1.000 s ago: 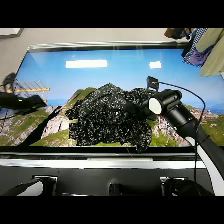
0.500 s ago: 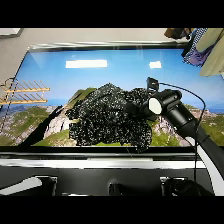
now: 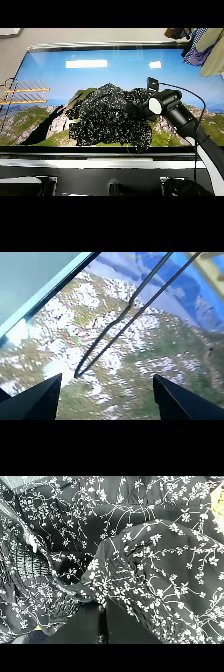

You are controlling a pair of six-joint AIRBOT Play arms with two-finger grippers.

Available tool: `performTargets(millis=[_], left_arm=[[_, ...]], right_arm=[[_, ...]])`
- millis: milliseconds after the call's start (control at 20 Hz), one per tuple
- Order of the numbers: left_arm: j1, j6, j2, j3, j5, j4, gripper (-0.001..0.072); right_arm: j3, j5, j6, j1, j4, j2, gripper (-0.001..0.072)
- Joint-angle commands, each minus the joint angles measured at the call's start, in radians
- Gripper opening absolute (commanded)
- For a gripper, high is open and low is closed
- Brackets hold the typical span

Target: Fold the clothes and pants, and hang the long-sleeved shirts on hangers.

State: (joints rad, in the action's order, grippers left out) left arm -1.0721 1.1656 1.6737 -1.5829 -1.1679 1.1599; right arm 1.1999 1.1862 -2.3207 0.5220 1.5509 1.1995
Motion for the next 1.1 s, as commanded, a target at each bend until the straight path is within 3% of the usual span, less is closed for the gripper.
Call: performTargets(millis=[0,150,300,400,1050], left_arm=[[0.024,-0.262,0.076,-0.02,-0.003,0.064,0.0638],[0.059,-0.404,0.106,-0.019,0.008,0.109,0.0639],[0.086,-0.407,0.133,-0.019,0.017,0.129,0.0637],[0.105,-0.407,0.148,-0.018,0.016,0.194,0.0587],[0.154,-0.403,0.215,-0.017,0.006,0.237,0.0586]], right_arm=[[0.0,0.0,0.002,0.001,0.011,0.0,0.0019],[0.0,0.001,0.002,0.001,0.016,0.0,0.002],[0.0,0.002,0.001,0.001,0.017,0.0,0.002],[0.0,0.011,0.001,0.001,0.02,0.0,0.002],[0.0,0.023,0.001,0.001,0.056,0.0,0.002]])
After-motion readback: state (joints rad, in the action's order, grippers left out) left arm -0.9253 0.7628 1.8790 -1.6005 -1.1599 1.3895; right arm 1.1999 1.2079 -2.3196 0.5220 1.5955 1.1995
